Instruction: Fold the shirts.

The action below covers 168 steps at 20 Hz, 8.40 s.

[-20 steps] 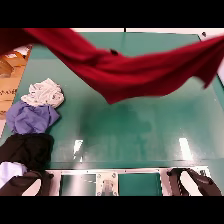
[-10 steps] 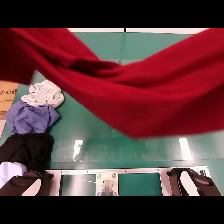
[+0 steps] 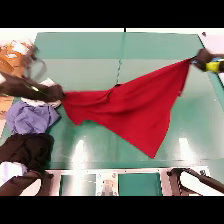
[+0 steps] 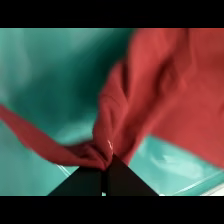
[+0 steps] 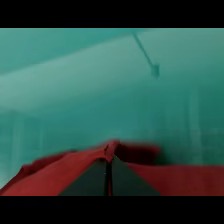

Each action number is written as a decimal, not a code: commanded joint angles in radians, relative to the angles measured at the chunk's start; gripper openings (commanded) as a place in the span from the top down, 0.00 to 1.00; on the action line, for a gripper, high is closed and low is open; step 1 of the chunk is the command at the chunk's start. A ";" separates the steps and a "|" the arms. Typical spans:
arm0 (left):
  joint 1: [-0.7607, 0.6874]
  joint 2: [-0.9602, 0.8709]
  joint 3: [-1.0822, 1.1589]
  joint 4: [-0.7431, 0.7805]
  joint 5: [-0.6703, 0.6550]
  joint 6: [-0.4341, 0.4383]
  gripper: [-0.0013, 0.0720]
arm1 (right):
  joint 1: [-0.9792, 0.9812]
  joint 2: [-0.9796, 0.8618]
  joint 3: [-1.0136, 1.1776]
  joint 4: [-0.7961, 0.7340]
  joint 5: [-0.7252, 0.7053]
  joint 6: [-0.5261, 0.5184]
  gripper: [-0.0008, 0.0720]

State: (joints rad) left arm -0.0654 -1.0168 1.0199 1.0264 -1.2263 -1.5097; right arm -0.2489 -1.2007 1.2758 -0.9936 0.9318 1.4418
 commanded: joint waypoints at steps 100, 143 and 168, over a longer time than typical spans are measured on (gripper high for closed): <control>-0.311 -0.098 1.221 0.394 0.077 -0.124 0.95 | -0.270 0.312 0.637 0.320 0.198 0.051 0.97; 0.113 -0.829 1.001 -0.087 -0.347 0.116 0.95 | -0.428 -0.200 -0.145 0.052 0.354 -0.146 0.97; 0.294 -0.166 -0.198 -0.126 0.032 0.306 0.62 | -0.482 0.045 -0.776 0.125 0.012 -0.066 0.97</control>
State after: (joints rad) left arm 0.2268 -1.1862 0.8246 0.9012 -1.1995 -1.2034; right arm -0.7250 -1.1538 0.4583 -0.8673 0.9466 1.3975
